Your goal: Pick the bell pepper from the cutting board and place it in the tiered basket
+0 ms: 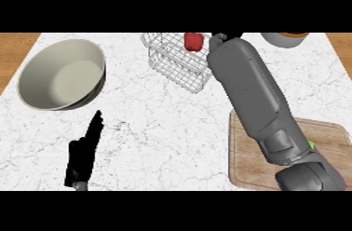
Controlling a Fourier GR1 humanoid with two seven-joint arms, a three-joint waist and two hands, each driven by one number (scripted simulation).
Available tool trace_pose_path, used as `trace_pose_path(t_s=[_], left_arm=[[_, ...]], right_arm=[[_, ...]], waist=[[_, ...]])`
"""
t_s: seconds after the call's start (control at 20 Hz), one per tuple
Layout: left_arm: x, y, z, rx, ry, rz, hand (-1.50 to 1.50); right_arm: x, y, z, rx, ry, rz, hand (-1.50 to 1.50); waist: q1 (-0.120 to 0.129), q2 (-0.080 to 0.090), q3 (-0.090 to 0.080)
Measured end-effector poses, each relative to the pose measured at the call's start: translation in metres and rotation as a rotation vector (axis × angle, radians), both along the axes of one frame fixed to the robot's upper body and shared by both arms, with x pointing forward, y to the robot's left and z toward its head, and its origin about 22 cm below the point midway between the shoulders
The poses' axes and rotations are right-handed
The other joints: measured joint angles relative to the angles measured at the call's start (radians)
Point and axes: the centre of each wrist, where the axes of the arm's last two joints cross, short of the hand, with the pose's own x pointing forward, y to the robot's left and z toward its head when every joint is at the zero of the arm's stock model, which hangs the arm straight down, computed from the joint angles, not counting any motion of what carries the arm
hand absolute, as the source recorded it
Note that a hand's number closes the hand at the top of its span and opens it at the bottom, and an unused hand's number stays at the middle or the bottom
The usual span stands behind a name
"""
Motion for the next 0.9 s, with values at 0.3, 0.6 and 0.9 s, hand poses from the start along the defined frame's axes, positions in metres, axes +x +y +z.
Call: trace_pose_path(t_s=[0.3, 0.6, 0.9], left_arm=[[-0.006, 0.007, -0.003, -0.005, 0.023, 0.041, 0.0], [-0.014, 0.02, -0.006, -0.002, 0.039, 0.097, 0.0], [-0.027, 0.027, -0.012, 0.0, 0.039, 0.131, 0.0]], right_arm=[[0.001, -0.028, 0.015, 0.017, -0.124, -0.175, -1.5], [-0.016, -0.08, 0.018, 0.072, -0.147, -0.301, -1.5], [-0.06, -0.138, 0.018, 0.121, -0.154, -0.339, -1.5]], waist=[[-0.045, -0.016, -0.001], [-0.094, -0.033, -0.001], [-0.137, -0.046, 0.001]])
